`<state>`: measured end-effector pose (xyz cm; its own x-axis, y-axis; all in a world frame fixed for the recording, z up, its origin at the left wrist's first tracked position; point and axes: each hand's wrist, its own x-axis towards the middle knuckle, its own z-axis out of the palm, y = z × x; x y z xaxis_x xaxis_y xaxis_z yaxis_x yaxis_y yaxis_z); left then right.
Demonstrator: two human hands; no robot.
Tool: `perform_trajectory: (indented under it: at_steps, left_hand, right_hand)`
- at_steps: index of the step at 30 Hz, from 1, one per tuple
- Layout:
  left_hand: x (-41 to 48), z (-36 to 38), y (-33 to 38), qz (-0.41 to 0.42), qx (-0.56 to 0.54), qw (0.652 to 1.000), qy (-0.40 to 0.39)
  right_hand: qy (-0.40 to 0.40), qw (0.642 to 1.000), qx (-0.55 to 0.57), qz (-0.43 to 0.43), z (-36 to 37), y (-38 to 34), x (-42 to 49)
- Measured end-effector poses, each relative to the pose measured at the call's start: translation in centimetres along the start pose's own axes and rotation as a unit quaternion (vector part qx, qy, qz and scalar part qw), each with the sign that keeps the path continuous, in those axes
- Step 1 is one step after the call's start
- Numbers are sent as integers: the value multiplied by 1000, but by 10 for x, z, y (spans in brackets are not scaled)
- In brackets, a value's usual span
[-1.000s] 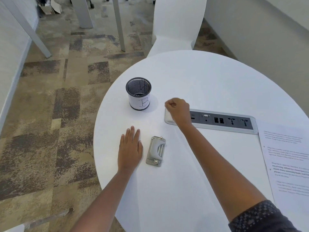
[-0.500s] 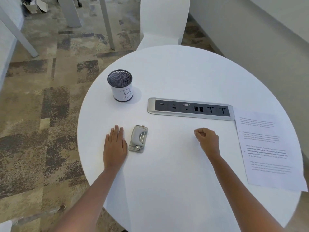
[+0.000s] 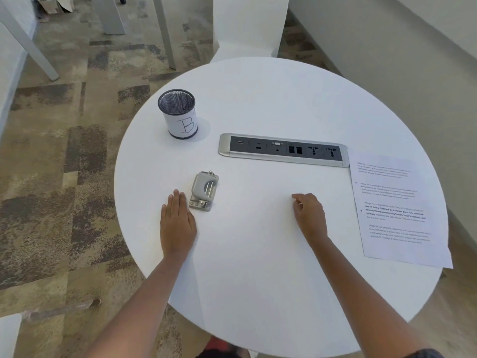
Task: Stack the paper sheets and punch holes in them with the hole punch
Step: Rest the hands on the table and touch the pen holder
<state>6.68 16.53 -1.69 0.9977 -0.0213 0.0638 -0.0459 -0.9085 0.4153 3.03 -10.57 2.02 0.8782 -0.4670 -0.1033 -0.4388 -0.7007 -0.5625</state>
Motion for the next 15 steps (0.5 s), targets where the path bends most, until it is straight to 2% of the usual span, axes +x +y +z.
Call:
perform_trajectory:
  at_steps: [4, 9, 15]
  left_hand:
    - [-1, 0, -1, 4, 1, 1000, 1]
    - [-1, 2, -2, 2, 3, 1000, -1]
    - [-1, 2, -1, 4, 3, 1000, 6]
  right_hand:
    - [-41, 996, -64, -43, -1, -4, 9]
    - [-55, 989, -119, -68, 2, -8, 0]
    - [-73, 987, -104, -94, 15, -16, -33]
